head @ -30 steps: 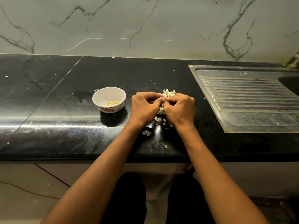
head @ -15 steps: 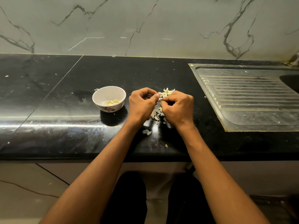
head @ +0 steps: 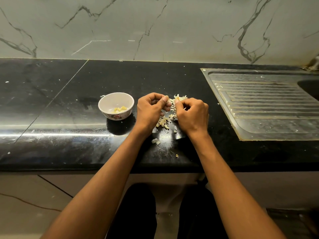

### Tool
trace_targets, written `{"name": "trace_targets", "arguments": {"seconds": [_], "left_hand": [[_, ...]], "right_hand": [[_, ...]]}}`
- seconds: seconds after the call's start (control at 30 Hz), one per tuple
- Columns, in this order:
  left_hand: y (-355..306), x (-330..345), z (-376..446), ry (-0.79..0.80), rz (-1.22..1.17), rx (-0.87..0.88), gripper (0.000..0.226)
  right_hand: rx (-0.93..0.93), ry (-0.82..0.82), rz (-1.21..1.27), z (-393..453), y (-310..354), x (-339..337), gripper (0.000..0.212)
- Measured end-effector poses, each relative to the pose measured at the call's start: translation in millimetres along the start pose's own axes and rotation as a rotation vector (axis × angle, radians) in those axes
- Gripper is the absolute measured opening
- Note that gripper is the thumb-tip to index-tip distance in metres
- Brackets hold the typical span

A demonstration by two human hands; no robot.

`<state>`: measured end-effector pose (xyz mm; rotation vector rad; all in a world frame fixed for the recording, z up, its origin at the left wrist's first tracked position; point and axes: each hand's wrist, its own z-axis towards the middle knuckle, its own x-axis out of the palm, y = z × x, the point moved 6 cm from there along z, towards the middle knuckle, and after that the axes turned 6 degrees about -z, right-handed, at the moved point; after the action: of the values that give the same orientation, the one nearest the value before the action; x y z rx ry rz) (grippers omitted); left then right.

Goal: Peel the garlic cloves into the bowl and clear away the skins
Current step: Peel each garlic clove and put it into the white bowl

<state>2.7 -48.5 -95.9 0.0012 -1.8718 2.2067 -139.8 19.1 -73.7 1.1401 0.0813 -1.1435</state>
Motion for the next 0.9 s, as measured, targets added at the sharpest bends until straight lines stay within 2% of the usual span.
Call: {"name": "trace_targets", "arguments": {"seconds": [0.07, 0.17, 0.2, 0.3, 0.43, 0.57, 0.7, 0.77, 0.87, 0.9], "left_hand": [[0.6, 0.8, 0.3, 0.008, -0.021, -0.002, 0.011], [0.8, 1.3, 0.7, 0.021, -0.051, 0.005, 0.005], [1.0, 1.2, 1.0, 0.024, -0.049, 0.009, 0.004], [1.8, 1.3, 1.5, 0.041, -0.033, 0.017, 0.004], [1.3, 0.8, 1.4, 0.038, -0.037, 0.040, 0.007], [-0.8, 0.6, -0.5, 0.037, -0.024, 0.061, 0.013], [-0.7, 0.8, -2.2, 0.048, -0.027, 0.050, 0.020], [-1.2, 0.9, -3.1, 0.050, -0.015, 0.056, 0.022], [-2.2, -0.2, -3.7, 0.033, -0.012, 0.062, 0.024], [-2.2, -0.8, -3.3, 0.026, -0.010, 0.063, 0.024]], "right_hand": [[0.021, 0.001, -0.035, 1.2, -2.2, 1.3, 0.034], [0.029, 0.019, -0.093, 1.7, -4.8, 2.6, 0.008], [0.023, 0.037, -0.102, 1.3, -4.2, 2.2, 0.005], [0.019, 0.076, -0.096, 1.4, -5.6, 4.7, 0.027], [0.025, -0.003, -0.015, 1.0, -2.6, 1.4, 0.007], [0.038, -0.018, 0.013, 0.8, -4.7, 0.8, 0.003], [0.023, -0.004, 0.000, 3.1, -9.8, 4.5, 0.029], [0.012, -0.001, -0.007, 3.2, -8.7, 4.0, 0.027], [0.052, -0.027, 0.041, 3.4, -7.7, 1.5, 0.011], [0.079, -0.040, 0.060, 3.1, -7.3, 0.4, 0.015]]}}
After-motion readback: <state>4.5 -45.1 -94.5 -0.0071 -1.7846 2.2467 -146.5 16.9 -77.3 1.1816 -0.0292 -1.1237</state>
